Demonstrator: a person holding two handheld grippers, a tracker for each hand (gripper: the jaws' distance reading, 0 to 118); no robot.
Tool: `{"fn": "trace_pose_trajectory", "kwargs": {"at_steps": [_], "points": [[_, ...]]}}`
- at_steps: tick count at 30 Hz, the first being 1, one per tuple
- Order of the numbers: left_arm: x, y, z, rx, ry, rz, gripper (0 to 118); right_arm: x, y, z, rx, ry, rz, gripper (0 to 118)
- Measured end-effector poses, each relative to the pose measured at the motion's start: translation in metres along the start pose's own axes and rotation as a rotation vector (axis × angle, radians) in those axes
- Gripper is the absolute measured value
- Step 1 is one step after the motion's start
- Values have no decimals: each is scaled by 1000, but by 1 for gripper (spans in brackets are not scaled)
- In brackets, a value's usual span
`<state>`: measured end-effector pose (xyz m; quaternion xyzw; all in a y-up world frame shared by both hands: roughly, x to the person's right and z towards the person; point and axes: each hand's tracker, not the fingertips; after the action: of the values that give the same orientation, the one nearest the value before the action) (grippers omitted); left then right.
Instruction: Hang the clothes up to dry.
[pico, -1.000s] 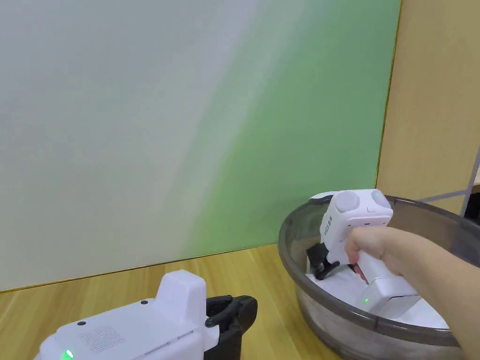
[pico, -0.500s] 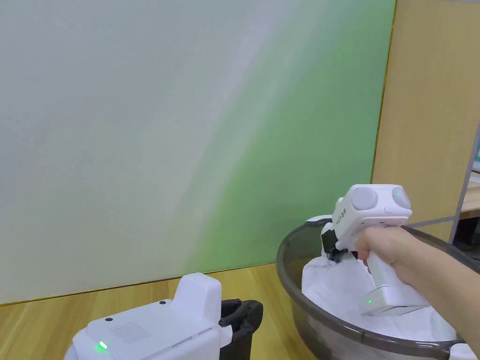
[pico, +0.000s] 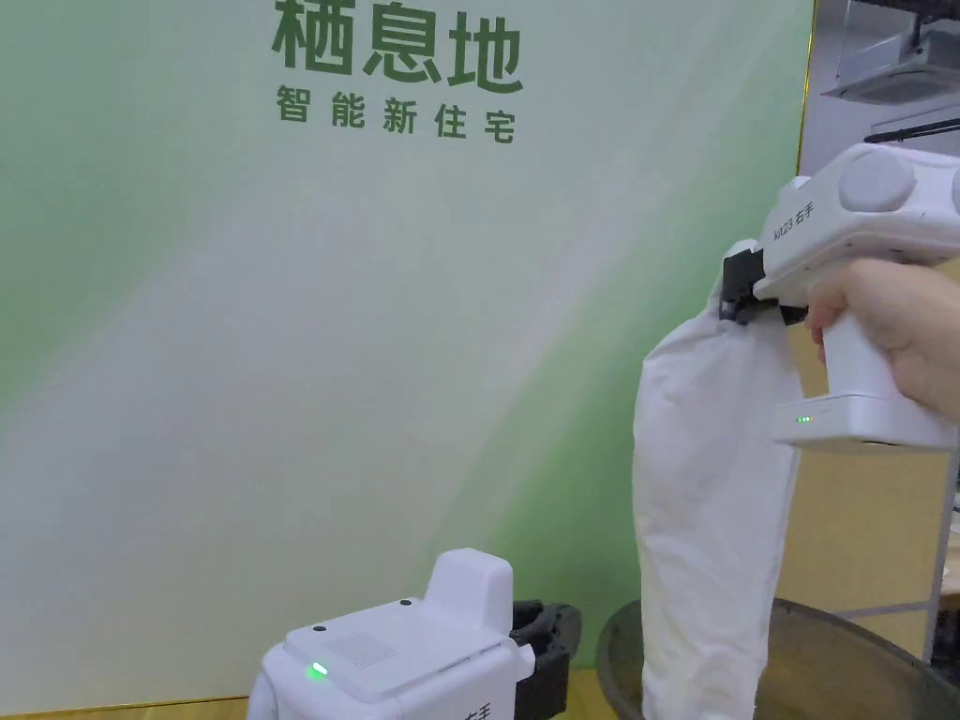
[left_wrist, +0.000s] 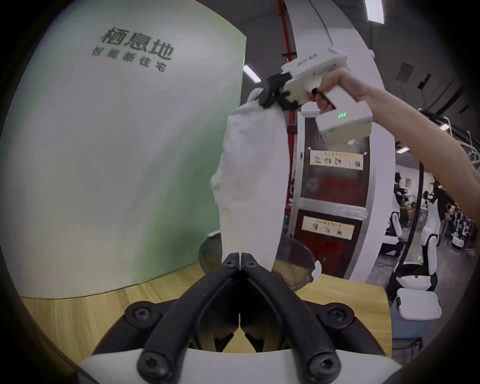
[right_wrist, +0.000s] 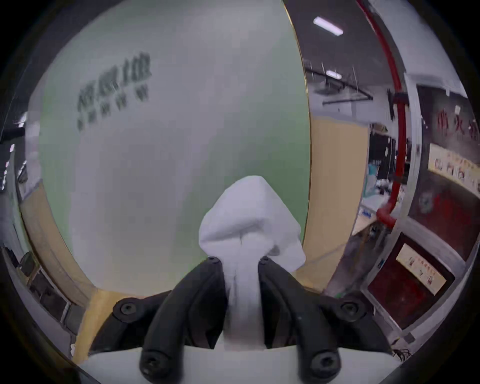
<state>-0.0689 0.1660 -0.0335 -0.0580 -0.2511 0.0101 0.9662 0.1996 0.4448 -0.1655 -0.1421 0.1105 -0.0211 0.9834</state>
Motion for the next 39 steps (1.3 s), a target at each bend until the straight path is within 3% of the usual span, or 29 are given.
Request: {"fn": "trace_pose_trajectory", "kwargs": {"at_steps": [8, 22, 31, 37, 39], "points": [[-6, 27, 52, 55, 62, -15, 0, -51, 49, 61, 83, 33, 31, 15], [-39, 14, 165, 54, 222, -1, 0, -214, -10, 118, 70, 215, 118, 15], [-84, -17, 276, -1, 456, 32, 0, -356, -46, 101, 5, 493, 79, 15], [-106, -35, 334, -11, 589, 54, 0, -432, -73, 93, -33, 604, 155, 15], [-113, -40, 348, -19, 605, 60, 0, -455, -74, 76, -81, 660, 121, 15]]}}
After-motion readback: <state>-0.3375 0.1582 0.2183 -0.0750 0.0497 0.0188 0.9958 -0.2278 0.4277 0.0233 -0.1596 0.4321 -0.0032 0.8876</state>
